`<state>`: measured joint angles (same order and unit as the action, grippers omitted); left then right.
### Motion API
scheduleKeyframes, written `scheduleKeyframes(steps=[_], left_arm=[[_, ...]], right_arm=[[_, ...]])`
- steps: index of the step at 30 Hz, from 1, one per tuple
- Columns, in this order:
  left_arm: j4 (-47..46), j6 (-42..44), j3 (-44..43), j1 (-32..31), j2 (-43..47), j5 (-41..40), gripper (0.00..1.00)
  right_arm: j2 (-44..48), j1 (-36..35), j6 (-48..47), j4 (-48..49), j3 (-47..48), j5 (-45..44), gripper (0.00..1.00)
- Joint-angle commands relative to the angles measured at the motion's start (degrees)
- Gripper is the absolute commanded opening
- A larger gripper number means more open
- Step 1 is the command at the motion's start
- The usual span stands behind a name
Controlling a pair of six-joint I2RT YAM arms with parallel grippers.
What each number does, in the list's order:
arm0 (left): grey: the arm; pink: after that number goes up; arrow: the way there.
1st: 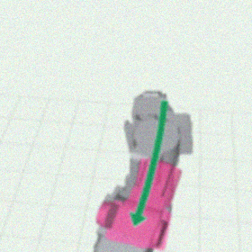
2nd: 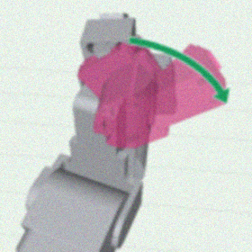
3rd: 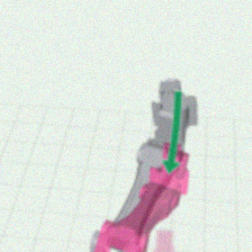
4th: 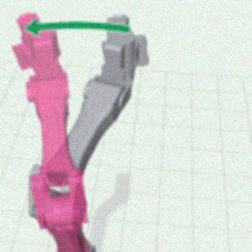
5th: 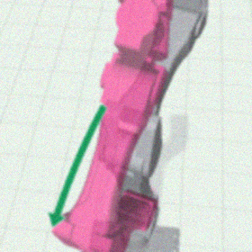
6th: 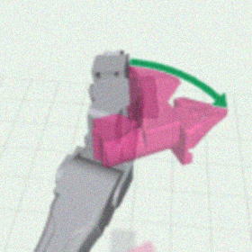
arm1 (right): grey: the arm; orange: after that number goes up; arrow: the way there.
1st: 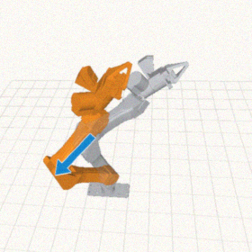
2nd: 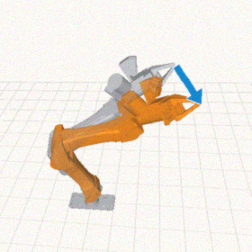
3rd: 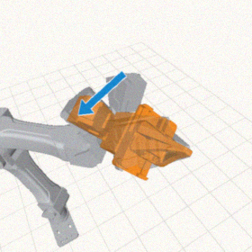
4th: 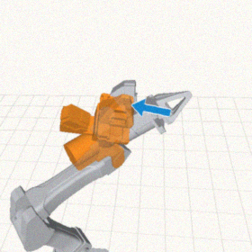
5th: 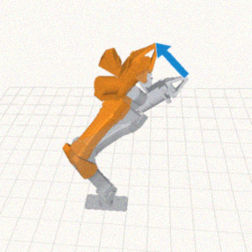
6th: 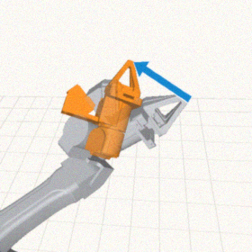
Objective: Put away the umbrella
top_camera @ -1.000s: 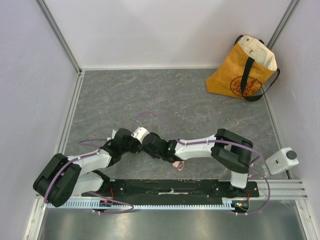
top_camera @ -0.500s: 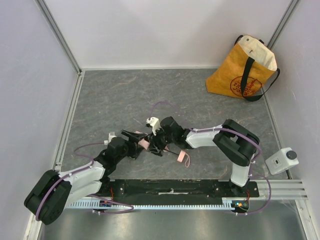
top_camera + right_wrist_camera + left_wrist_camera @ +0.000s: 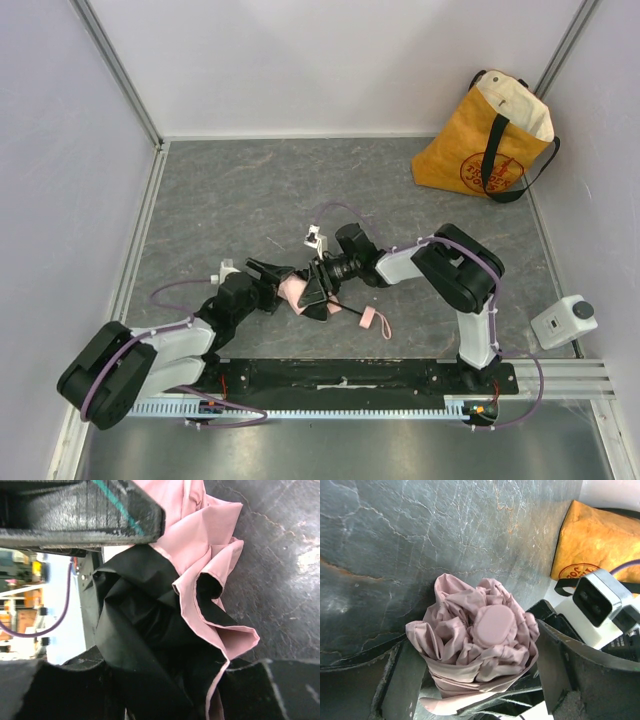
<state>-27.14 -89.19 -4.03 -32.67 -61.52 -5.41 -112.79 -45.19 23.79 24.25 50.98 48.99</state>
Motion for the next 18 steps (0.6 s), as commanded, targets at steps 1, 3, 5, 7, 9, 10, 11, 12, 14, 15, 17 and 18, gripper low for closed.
scheduleKeyframes(steps=[1, 3, 5, 7, 9, 10, 11, 12, 14, 15, 17, 18], left_arm=[[-0.63, 6.57, 1.57, -0.21, -6.5, -0.13, 0.84], [-3.87, 6.4, 2.97, -0.29, -7.04, 0.22, 0.77], [-4.42, 6.48, 3.42, -0.38, -6.08, 0.22, 0.75], [-3.89, 7.27, 3.59, -0.64, -4.76, -0.04, 0.71], [-3.89, 7.45, 4.03, -0.65, -3.7, -1.26, 0.59], [-4.33, 8.06, 4.03, -0.65, -3.35, -1.79, 0.53], [-4.16, 9.11, 3.95, -0.65, -2.91, -2.32, 0.46], [-3.89, 10.08, 3.77, -0.65, -2.73, -2.59, 0.42], [-3.63, 11.14, 3.24, -0.65, -2.91, -2.59, 0.31], [-3.63, 11.23, 3.07, -0.65, -3.43, -2.5, 0.27], [-4.5, 11.23, 3.33, -0.73, -4.05, -2.06, 0.18], [-5.03, 10.97, 3.59, -0.65, -4.49, -1.8, 0.13]], right_arm=[[-3.74, 1.5, 14.14, 9.46, 0.35, 10.49, 0.0], [-6.37, 2.47, 20.91, 16.32, 0.61, 12.26, 0.0], [-9.88, 3.44, 28.02, 23.43, 1.49, 13.84, 0.0], [-13.31, 4.14, 37.86, 35.19, 1.66, 15.07, 0.0], [-17.36, 4.32, 51.03, 53.61, 1.58, 16.31, 0.0], [-19.37, 4.41, 58.49, 61.89, 1.58, 16.57, 0.0], [-21.22, 4.49, 65.61, 70.67, 1.93, 16.75, 0.0], [-22.98, 4.58, 70.55, 76.41, 2.45, 16.92, 0.0], [-23.7, 4.58, 70.52, 76.21, 2.2, 17.54, 0.0], [-23.96, 4.58, 70.34, 76.3, 1.84, 17.8, 0.0], [-23.88, 4.58, 69.99, 75.77, 1.49, 17.81, 0.0], [-23.53, 4.76, 69.29, 74.81, 1.23, 17.72, 0.0]])
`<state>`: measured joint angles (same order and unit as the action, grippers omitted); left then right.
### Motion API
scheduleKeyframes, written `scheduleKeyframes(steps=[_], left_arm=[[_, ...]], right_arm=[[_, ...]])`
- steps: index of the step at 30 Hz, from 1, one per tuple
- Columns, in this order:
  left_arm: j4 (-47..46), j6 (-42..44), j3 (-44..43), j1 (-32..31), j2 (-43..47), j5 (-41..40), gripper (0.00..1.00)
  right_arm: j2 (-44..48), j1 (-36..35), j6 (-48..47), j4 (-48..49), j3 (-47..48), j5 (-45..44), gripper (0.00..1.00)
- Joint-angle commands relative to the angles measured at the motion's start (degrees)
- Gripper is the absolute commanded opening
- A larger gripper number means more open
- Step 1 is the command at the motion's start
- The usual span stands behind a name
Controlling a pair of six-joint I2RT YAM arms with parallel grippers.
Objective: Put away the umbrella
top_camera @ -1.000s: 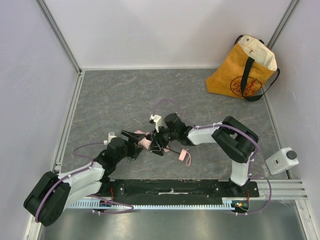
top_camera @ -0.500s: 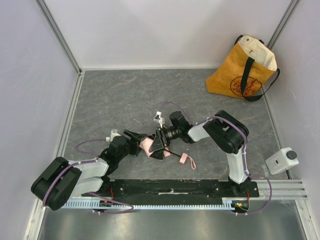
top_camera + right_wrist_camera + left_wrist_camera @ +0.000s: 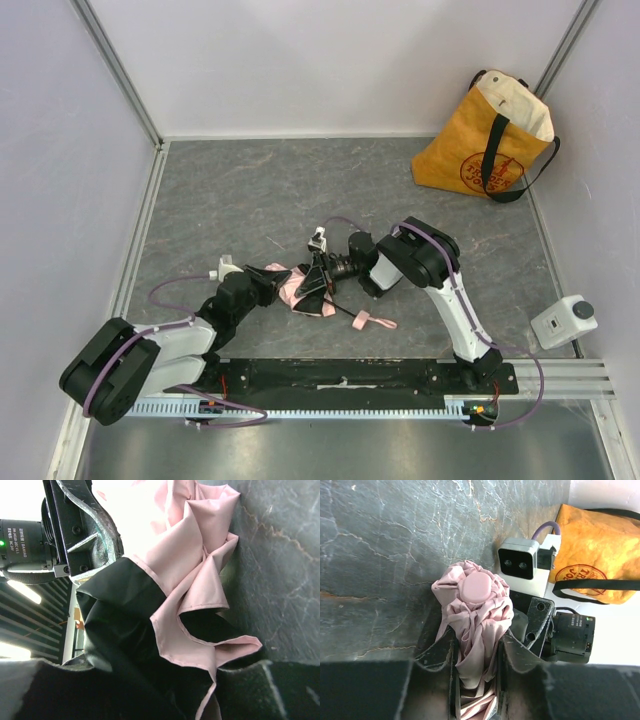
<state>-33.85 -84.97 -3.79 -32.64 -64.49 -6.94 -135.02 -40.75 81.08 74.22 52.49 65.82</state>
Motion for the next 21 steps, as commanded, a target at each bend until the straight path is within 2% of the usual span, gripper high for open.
scheduleKeyframes(steps=[1, 2, 3, 4, 6, 7, 10, 12, 16, 21], left_arm=[[1.24, 6.4, 3.53, -0.67, -1.78, 0.17, 0.1], [0.98, 6.39, 3.62, -0.67, -1.87, 0.43, 0.07], [1.06, 6.48, 3.44, -0.67, -1.87, 0.7, 0.02], [1.58, 6.05, 3.53, -0.67, -1.78, 0.87, 0.02], [2.46, 5.34, 3.53, -0.67, -1.17, 0.88, 0.02], [3.34, 4.99, 3.35, -0.67, -0.99, 0.96, 0.02], [4.93, 4.2, 2.83, -0.67, -0.38, 1.31, 0.02], [5.02, 3.76, 2.74, -0.67, -0.29, 2.01, 0.02], [4.67, 2.36, 3.09, -0.67, -0.03, 3.51, 0.02], [3.88, 1.82, 3.62, -0.67, 1.03, 4.39, 0.02]], right_arm=[[-0.69, 0.58, 10.52, 22.66, -1.15, 0.02, 0.0], [0.62, 0.59, 5.2, 18.55, -1.77, -0.43, 0.02], [2.55, 0.59, -2.69, 9.46, -2.39, -1.56, 0.08], [5.44, 0.59, -11.99, -9.08, -2.39, -3.14, 0.15], [11.68, 0.5, -40.5, -46.15, 1.71, -11.02, 0.37], [13.62, 0.24, -48.48, -57.4, 4.52, -15.59, 0.46], [16.45, 1.29, -53.29, -63.47, 5.34, -20.1, 0.58], [18.2, 1.2, -59.17, -70.5, 7.01, -24.14, 0.75], [24.26, 1.2, -67.43, -76.65, 7.71, -30.74, 0.97], [30.33, 1.2, -75.88, -84.75, 10.96, -36.81, 0.98]])
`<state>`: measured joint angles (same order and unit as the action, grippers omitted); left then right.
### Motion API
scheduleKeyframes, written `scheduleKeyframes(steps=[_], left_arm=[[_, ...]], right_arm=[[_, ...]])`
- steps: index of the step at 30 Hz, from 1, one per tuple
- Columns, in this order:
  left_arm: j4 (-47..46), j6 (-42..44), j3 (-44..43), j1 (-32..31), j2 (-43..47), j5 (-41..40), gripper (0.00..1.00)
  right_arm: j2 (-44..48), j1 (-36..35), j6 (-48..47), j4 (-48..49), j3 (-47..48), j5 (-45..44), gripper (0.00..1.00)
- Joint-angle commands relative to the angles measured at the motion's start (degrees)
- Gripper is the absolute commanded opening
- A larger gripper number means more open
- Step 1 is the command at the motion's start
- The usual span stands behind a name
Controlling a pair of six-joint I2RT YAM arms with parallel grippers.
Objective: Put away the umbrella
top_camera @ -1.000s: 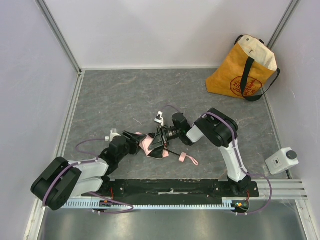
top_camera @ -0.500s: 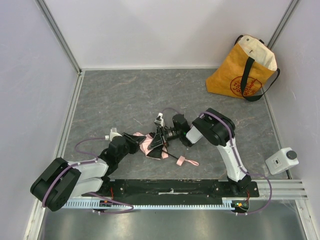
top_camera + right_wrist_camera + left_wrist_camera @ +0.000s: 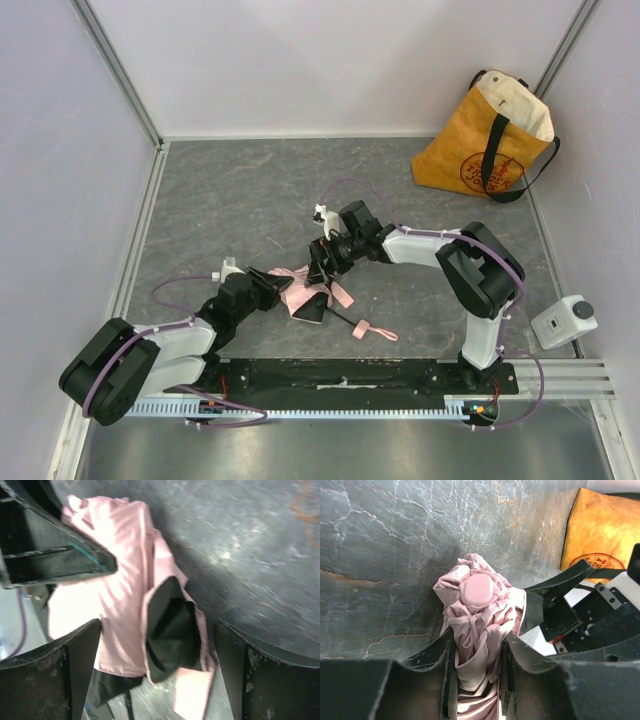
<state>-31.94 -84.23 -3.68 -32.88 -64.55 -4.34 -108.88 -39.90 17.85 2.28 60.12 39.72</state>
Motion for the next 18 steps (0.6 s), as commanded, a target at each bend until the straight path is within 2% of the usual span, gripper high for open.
scheduleKeyframes(steps=[1, 7, 10, 12, 14, 18], left_arm=[[1.36, 1.08, 3.68, -0.43, 1.27, 1.7, 0.02], [-0.93, 1.17, 3.68, -0.43, 2.68, 1.62, 0.02], [-2.86, 1.87, 5.44, -0.43, 3.64, 1.61, 0.02], [-3.12, 2.22, 5.44, -0.43, 4.08, 1.44, 0.02], [-3.56, 2.49, 5.53, -0.51, 4.0, 1.26, 0.02], [-5.14, 2.22, 5.53, -0.43, 3.3, 1.79, 0.02]], right_arm=[[5.42, 0.44, -13.44, -13.7, 3.77, -11.16, 0.98], [14.47, -0.26, -14.33, -16.7, 4.31, -17.82, 0.98], [17.9, -1.4, -13.2, -15.47, 3.17, -16.97, 0.98], [17.48, -3.42, -12.05, -13.02, 2.38, -13.99, 0.94], [15.99, -5.01, -11.17, -9.95, 1.5, -11.87, 0.83], [12.21, -5.98, -9.23, -2.92, -0.26, -7.12, 0.78]])
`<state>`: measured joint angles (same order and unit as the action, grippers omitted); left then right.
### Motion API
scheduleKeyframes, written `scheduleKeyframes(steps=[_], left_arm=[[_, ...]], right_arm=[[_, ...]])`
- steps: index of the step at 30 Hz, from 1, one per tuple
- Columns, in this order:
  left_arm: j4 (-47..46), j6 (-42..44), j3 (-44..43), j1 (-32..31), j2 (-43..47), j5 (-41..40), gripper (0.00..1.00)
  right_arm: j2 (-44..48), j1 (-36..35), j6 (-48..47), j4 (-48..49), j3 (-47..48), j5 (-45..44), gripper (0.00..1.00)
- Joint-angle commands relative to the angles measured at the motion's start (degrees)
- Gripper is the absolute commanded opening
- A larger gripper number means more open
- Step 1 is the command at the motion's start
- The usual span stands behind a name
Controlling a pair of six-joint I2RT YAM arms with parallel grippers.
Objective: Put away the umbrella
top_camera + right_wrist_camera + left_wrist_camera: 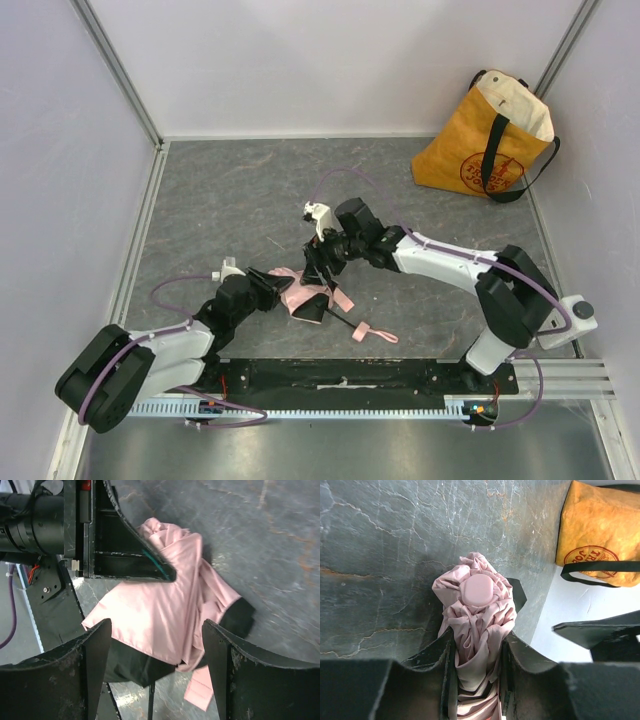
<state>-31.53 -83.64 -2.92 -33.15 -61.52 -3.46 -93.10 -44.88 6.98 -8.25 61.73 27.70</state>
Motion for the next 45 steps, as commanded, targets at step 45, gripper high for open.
scheduleKeyframes(steps=[45], left_arm=[[37.94, -17.35, -13.16, -0.16, -1.15, 13.74, 0.01]], right_arm=[[-19.49, -29.38, -15.42, 4.99, -3.98, -62.15, 0.56]])
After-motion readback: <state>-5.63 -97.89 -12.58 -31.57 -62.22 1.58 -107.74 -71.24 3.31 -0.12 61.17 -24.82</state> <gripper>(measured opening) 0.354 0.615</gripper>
